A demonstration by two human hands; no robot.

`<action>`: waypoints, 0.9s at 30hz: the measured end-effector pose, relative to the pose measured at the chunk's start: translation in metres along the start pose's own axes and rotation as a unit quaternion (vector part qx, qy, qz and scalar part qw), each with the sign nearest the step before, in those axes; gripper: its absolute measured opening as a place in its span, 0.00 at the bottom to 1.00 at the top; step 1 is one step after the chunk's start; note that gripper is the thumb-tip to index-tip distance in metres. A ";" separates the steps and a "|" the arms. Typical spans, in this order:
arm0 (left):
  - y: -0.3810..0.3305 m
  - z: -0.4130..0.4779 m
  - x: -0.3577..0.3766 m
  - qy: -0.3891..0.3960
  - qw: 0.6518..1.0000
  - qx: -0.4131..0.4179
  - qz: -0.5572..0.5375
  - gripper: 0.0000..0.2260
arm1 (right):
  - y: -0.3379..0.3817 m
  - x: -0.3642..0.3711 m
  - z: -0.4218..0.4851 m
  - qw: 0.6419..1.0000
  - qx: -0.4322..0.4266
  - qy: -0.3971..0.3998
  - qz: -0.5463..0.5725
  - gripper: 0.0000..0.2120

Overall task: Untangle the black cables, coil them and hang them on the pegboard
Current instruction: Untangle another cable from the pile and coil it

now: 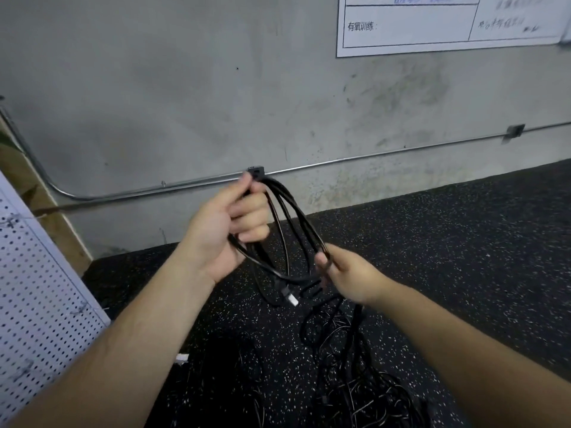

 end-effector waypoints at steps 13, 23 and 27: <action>-0.016 0.009 -0.012 0.002 0.997 0.072 0.035 0.12 | -0.049 0.026 0.011 0.965 0.151 0.050 -0.210 0.09; -0.025 0.005 -0.043 -0.126 0.984 0.106 0.063 0.10 | -0.049 0.011 0.001 0.973 0.163 0.014 -0.163 0.07; -0.024 0.003 -0.039 -0.140 0.970 0.121 0.157 0.10 | -0.046 0.012 -0.007 0.979 0.155 0.021 -0.130 0.06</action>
Point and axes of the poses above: each hand's wrist, its own z-axis towards the middle knuckle, its own x-axis out of the palm, y = z × x, the point moved 8 cm from there along z, towards the middle knuckle, and after that the axes turned 10 degrees about z, right-handed, at the moved point
